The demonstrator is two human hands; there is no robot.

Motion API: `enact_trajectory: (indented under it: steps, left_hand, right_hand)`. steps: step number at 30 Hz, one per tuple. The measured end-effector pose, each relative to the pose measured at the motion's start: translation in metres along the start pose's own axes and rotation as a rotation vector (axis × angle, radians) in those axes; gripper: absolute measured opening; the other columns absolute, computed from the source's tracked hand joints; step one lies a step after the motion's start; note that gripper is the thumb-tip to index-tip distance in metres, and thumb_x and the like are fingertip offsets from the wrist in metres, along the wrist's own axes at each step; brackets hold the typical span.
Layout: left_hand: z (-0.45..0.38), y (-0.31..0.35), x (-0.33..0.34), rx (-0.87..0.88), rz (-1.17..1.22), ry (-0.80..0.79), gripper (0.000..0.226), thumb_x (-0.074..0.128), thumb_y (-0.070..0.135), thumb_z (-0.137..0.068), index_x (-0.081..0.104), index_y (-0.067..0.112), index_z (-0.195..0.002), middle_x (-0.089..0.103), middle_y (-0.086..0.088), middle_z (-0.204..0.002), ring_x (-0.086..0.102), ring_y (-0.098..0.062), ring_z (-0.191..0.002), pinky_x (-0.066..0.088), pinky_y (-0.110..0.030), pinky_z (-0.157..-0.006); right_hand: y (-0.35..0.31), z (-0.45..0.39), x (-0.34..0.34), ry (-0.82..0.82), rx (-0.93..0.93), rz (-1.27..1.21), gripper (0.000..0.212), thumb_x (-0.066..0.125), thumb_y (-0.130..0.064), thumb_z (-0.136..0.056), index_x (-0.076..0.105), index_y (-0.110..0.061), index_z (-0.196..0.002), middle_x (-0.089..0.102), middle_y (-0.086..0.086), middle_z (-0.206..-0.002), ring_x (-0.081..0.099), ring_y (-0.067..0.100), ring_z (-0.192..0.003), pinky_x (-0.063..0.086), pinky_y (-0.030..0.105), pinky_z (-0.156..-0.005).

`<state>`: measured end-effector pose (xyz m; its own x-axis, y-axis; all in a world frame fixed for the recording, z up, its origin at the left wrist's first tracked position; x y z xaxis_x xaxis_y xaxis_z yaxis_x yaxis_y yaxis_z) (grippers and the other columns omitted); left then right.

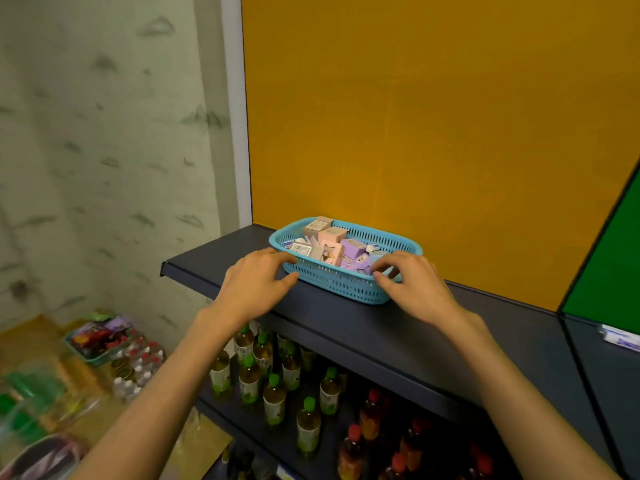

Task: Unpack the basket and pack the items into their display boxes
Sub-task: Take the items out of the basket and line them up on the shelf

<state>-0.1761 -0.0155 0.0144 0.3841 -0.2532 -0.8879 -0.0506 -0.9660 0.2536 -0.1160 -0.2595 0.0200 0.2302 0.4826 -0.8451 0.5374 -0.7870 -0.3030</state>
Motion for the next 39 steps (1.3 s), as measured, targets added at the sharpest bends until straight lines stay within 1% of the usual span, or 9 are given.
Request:
enact_trajectory:
  steps: [9,13,17,20,27,30,33,36,39]
  left_hand:
    - [-0.064,-0.033,0.015,0.081,0.048,-0.028,0.035,0.054,0.048,-0.095,0.059,0.037,-0.128,0.062,0.006,-0.126,0.059,-0.016,-0.110,0.056,-0.040,-0.081]
    - [-0.104,-0.039,0.028,0.129,0.052,-0.072,0.034,0.057,0.044,-0.095,0.058,0.040,-0.130,0.062,0.004,-0.132,0.060,-0.019,-0.115,0.057,-0.044,-0.084]
    - [-0.142,-0.037,0.044,0.208,0.008,-0.155,0.037,0.060,0.041,-0.095,0.058,0.039,-0.132,0.060,0.005,-0.136,0.059,-0.020,-0.117,0.056,-0.045,-0.086]
    - [-0.164,-0.039,0.065,0.263,-0.030,-0.266,0.038,0.060,0.042,-0.094,0.058,0.039,-0.132,0.059,0.007,-0.136,0.058,-0.017,-0.117,0.052,-0.038,-0.082]
    - [-0.193,-0.045,0.106,0.378,0.059,-0.504,0.034,0.067,0.037,-0.091,0.065,0.034,-0.124,0.061,0.015,-0.131,0.055,-0.006,-0.116,0.053,-0.040,-0.094]
    - [-0.200,-0.044,0.113,0.440,0.029,-0.589,0.037,0.072,0.036,-0.089,0.066,0.034,-0.125,0.061,0.014,-0.129,0.053,-0.008,-0.118,0.050,-0.040,-0.098]
    - [-0.204,-0.038,0.115,0.526,-0.080,-0.622,0.042,0.069,0.039,-0.090,0.061,0.038,-0.131,0.056,0.014,-0.129,0.040,-0.014,-0.118,0.042,-0.039,-0.100]
    - [-0.205,-0.033,0.114,0.580,-0.117,-0.624,0.044,0.068,0.042,-0.090,0.059,0.037,-0.132,0.051,0.010,-0.126,0.036,-0.017,-0.117,0.036,-0.038,-0.100]
    - [-0.210,-0.038,0.114,0.588,-0.042,-0.595,0.038,0.072,0.043,-0.086,0.059,0.033,-0.120,0.050,0.007,-0.122,0.036,-0.016,-0.116,0.034,-0.034,-0.092]
  right_hand:
    - [-0.002,-0.063,0.026,0.018,0.029,0.056,0.012,0.062,-0.034,-0.091,0.072,-0.031,-0.097,0.067,-0.012,-0.104,0.061,0.008,-0.087,0.052,0.036,-0.078]
    - [0.007,-0.092,0.037,0.019,0.066,0.067,0.012,0.064,-0.037,-0.091,0.070,-0.032,-0.100,0.068,-0.012,-0.106,0.061,0.009,-0.092,0.051,0.036,-0.078]
    - [0.012,-0.113,0.050,-0.041,0.084,0.092,0.022,0.065,-0.038,-0.091,0.069,-0.030,-0.111,0.068,-0.010,-0.113,0.062,0.013,-0.099,0.048,0.033,-0.079]
    - [0.012,-0.126,0.060,-0.066,0.085,0.098,0.027,0.066,-0.039,-0.090,0.069,-0.027,-0.114,0.070,-0.009,-0.112,0.064,0.014,-0.099,0.051,0.034,-0.082]
    - [0.022,-0.139,0.084,-0.237,0.159,0.162,0.035,0.068,-0.058,-0.082,0.070,-0.030,-0.102,0.067,-0.014,-0.093,0.061,0.011,-0.087,0.050,0.030,-0.076]
    - [0.028,-0.142,0.091,-0.307,0.215,0.214,0.044,0.065,-0.070,-0.076,0.071,-0.031,-0.095,0.066,-0.014,-0.090,0.059,0.009,-0.085,0.049,0.030,-0.071]
    - [0.032,-0.145,0.098,-0.338,0.259,0.201,0.053,0.063,-0.079,-0.070,0.072,-0.031,-0.090,0.066,-0.015,-0.084,0.059,0.007,-0.081,0.049,0.030,-0.068]
    - [0.032,-0.145,0.102,-0.355,0.293,0.152,0.050,0.068,-0.075,-0.069,0.073,-0.029,-0.088,0.067,-0.013,-0.079,0.061,0.007,-0.077,0.048,0.030,-0.066]
    - [0.028,-0.143,0.098,-0.335,0.332,0.000,0.040,0.077,-0.063,-0.072,0.072,-0.025,-0.082,0.071,-0.007,-0.077,0.062,0.007,-0.070,0.046,0.028,-0.063]
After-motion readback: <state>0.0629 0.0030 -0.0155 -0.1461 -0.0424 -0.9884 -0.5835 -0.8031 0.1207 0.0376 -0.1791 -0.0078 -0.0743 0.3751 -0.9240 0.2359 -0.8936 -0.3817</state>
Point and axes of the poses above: each hand's wrist, its own z-axis away from the middle knuckle, its own x-axis out of the palm, y = z × x, the point moved 8 cm from there along -z, towards the middle knuckle
